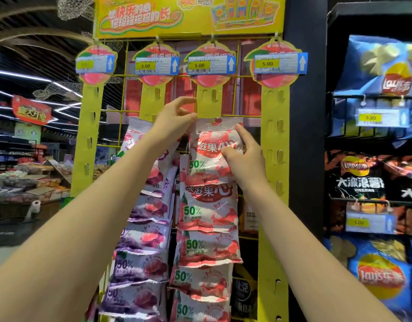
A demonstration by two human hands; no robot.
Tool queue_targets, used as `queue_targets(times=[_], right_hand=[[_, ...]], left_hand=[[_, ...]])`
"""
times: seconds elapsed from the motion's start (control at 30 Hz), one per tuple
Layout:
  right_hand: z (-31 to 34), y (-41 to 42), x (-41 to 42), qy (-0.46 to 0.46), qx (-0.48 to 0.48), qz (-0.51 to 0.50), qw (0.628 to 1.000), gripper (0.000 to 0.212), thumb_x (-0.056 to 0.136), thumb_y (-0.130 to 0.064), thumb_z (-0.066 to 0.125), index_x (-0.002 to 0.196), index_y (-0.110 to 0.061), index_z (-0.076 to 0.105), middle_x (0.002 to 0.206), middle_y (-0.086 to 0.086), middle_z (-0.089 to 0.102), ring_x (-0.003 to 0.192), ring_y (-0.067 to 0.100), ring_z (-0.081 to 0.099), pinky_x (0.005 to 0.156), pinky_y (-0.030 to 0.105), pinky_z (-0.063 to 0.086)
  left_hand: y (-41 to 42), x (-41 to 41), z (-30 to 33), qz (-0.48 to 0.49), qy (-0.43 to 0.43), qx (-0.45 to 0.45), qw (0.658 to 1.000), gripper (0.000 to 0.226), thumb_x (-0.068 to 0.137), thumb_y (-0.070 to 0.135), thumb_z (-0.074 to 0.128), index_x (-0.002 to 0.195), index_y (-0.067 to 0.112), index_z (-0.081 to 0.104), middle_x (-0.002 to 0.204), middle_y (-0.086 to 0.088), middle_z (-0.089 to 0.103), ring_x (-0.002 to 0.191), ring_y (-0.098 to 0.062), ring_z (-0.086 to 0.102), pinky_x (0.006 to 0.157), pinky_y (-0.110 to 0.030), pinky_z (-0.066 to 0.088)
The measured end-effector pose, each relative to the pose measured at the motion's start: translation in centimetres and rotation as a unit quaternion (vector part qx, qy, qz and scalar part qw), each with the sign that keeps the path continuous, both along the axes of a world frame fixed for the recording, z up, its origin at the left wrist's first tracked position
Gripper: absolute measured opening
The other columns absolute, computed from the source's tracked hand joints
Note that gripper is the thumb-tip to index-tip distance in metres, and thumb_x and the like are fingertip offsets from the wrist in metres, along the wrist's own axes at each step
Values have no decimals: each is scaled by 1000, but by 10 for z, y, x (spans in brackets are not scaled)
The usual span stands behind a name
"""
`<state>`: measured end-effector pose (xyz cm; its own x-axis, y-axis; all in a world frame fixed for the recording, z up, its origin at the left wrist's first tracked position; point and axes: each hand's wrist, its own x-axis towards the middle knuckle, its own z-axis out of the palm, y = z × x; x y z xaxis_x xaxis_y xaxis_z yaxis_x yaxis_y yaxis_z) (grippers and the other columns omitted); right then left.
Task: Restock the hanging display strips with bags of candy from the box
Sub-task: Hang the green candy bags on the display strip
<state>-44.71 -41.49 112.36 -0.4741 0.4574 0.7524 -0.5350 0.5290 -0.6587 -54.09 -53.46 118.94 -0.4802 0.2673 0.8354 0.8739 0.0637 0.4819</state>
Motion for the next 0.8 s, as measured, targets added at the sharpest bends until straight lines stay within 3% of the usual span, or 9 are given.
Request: queue_targets(times=[0.07,0.13,0.2,0.33,0.43,0.53,0.6,0.67,0.8], right_hand=[[-4,-2,0,-9,4,-20,1000,58,89,-13,57,142,-26,38,143,-5,44,119,8,50,86,11,38],[-7,-6,0,-14,0,-32,999,59,89,-14,57,143,-26,37,145,-5,43,128,14,44,98,23,40],[-7,-7,0,-13,-1,-46,999,59,89,-14,57,143,-26,37,145,-5,43,131,15,41,103,27,37],[-3,-9,2,-9,5,-47,999,59,89,-13,57,143,-25,37,145,-7,42,132,13,39,98,23,36],[-6,-13,0,-10,1,-57,998,59,88,-15,58,142,-26,37,145,-6,43,132,16,40,107,32,37],[-14,-16,-1,-13,11,-83,996,59,88,-17,57,143,-25,37,144,-4,45,128,19,45,105,41,42],[-17,-16,2,-23,41,-119,992,58,89,-19,56,143,-24,37,144,-4,45,130,19,44,107,37,40],[-19,-15,5,-36,79,-161,983,57,90,-25,56,144,-25,35,143,-5,46,130,18,45,102,33,40],[-23,-13,7,-67,131,-218,965,55,93,-35,52,144,-29,33,141,-4,48,127,19,46,96,33,43]], left_hand=[[0,-1,-2,-5,4,1,1000,43,90,10,56,130,21,49,77,7,55,62,-2,54,51,-7,43],[1,-1,-4,-10,5,10,1000,46,87,7,58,131,21,49,80,6,55,65,-2,54,52,-4,44],[1,-1,-4,-10,10,14,1000,47,86,7,58,130,21,50,80,5,54,66,-4,53,57,-8,46],[0,-4,-4,-10,21,10,1000,45,86,10,58,129,23,50,83,3,57,75,-12,54,75,-27,50],[-2,-4,-4,-4,34,1,999,47,87,9,58,131,23,49,82,6,56,74,-7,54,69,-18,48],[-2,-4,-7,0,40,-4,999,51,87,6,58,134,24,47,82,9,55,72,-1,52,59,-5,45],[-2,-4,-9,-1,45,-2,999,52,88,6,58,135,23,46,82,10,55,71,0,51,56,-3,44],[-1,-4,-11,6,56,4,998,51,88,7,58,136,23,46,82,8,56,71,-2,52,57,-4,44],[1,1,-14,46,87,12,995,49,88,5,55,134,20,48,92,-3,59,81,-15,56,68,-21,47]])
